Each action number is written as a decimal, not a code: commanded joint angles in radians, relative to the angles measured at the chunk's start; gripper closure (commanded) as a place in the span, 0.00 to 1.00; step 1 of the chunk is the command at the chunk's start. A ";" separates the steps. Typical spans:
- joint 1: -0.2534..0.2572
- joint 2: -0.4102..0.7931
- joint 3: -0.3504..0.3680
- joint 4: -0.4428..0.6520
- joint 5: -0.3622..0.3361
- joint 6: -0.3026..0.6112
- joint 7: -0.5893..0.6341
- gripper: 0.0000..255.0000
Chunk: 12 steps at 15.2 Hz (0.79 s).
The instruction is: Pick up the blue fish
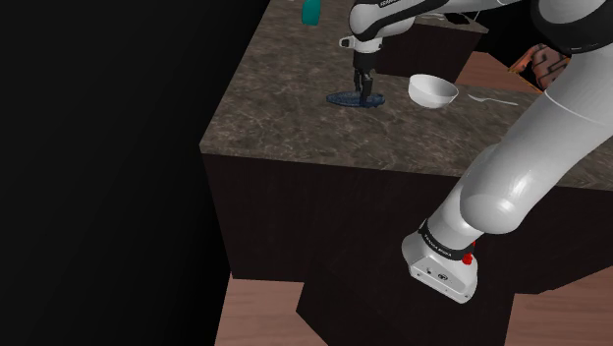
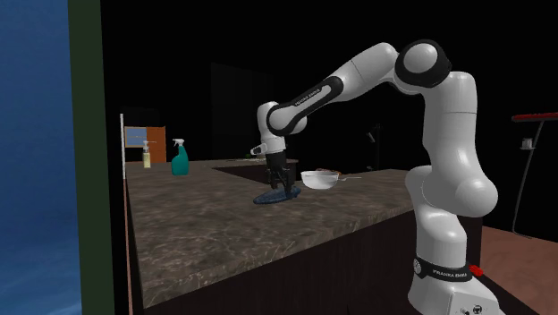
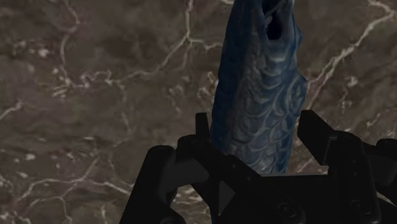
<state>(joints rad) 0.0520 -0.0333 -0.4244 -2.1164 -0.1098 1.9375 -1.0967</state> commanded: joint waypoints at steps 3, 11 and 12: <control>0.000 0.000 0.000 0.000 0.000 0.001 0.000 1.00; 0.003 -0.027 0.004 0.052 -0.007 -0.077 0.003 1.00; 0.003 -0.031 0.005 0.062 -0.008 -0.091 0.003 1.00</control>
<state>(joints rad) 0.0539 -0.0618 -0.4210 -2.0661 -0.1182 1.8605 -1.0949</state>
